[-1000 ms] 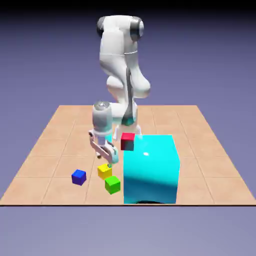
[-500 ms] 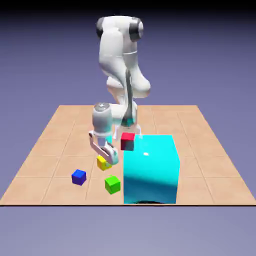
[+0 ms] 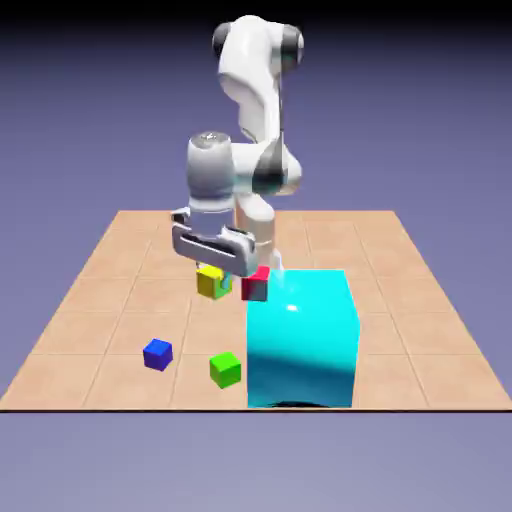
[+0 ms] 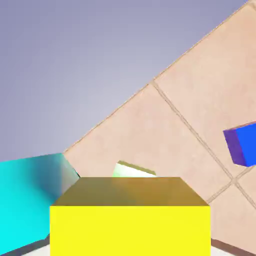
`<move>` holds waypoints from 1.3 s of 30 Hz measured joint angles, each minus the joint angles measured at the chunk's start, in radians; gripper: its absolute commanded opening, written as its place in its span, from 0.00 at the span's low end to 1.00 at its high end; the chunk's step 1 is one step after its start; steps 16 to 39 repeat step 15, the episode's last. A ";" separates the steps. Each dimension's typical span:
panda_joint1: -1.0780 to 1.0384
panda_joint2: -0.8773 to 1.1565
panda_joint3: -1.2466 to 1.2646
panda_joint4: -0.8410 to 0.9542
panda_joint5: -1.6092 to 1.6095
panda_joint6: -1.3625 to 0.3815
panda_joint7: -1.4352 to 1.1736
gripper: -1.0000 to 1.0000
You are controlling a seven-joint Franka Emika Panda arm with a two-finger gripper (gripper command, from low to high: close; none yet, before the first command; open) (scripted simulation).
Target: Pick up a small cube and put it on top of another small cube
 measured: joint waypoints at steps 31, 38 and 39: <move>0.196 -0.055 -0.059 -0.080 -0.046 -0.041 -0.153 1.00; 0.196 -0.055 -0.059 -0.080 -0.046 -0.041 -0.153 1.00; 0.196 -0.055 -0.059 -0.080 -0.046 -0.041 -0.153 1.00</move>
